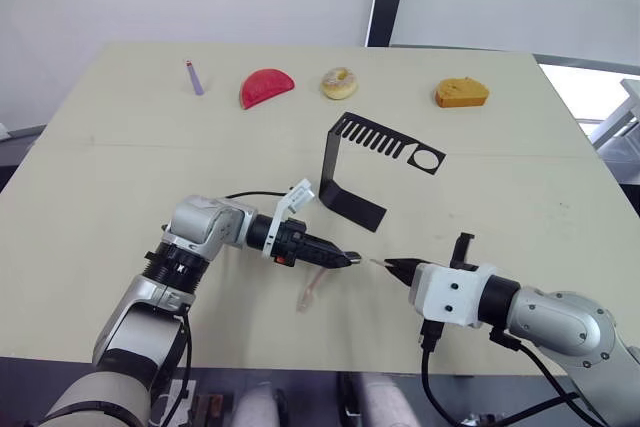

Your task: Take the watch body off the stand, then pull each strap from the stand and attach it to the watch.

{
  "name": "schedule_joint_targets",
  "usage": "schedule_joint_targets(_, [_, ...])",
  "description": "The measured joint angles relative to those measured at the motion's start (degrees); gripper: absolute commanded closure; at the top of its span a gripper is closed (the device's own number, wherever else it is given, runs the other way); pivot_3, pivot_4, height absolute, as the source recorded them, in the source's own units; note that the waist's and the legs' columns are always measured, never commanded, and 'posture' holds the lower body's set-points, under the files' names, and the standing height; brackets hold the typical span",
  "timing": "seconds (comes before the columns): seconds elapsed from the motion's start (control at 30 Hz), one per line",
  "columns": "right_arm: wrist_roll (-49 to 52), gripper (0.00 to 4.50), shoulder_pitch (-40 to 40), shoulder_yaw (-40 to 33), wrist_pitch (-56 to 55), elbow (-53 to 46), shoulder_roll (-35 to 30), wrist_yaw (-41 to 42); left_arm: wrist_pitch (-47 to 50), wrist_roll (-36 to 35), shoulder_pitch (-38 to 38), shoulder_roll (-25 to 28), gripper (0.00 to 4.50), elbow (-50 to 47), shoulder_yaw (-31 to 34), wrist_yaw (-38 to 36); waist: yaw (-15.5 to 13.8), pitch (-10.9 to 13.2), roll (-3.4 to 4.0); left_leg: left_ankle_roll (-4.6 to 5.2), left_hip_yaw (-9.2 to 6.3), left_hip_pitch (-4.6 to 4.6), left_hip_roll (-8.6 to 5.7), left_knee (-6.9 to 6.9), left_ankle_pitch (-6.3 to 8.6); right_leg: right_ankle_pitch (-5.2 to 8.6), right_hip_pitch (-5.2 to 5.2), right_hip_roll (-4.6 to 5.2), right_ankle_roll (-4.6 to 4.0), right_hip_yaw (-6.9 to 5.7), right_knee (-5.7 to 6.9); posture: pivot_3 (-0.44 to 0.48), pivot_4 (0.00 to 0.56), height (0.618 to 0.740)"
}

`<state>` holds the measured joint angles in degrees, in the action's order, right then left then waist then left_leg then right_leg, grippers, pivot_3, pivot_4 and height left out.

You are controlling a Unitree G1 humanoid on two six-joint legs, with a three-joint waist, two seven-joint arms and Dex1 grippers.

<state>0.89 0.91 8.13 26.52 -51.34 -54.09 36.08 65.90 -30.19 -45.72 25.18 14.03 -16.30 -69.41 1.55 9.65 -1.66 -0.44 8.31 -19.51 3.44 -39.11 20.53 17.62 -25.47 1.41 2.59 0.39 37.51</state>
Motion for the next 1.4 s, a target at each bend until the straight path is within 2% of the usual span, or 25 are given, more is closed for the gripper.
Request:
schedule_joint_targets(0.6, [-3.3,4.5,-0.7,2.6,-0.2,1.1,2.2,0.9,0.2,-0.3,-0.1,-1.1,2.91,0.2,0.7,0.6,0.0,0.0,0.0,0.0,0.01,0.04,-0.01,0.0,0.0,0.0,0.0,0.0,-0.01,0.01,0.07,0.0,0.15,0.737])
schedule_joint_targets(1.4, [-4.4,4.5,-0.4,2.0,0.3,1.2,3.2,1.4,0.2,-0.3,-0.6,-2.3,2.91,0.5,2.0,1.3,0.0,0.0,0.0,0.0,0.02,0.06,-0.01,-0.01,0.0,0.01,0.0,0.0,-0.01,0.01,0.11,0.0,0.15,0.737])
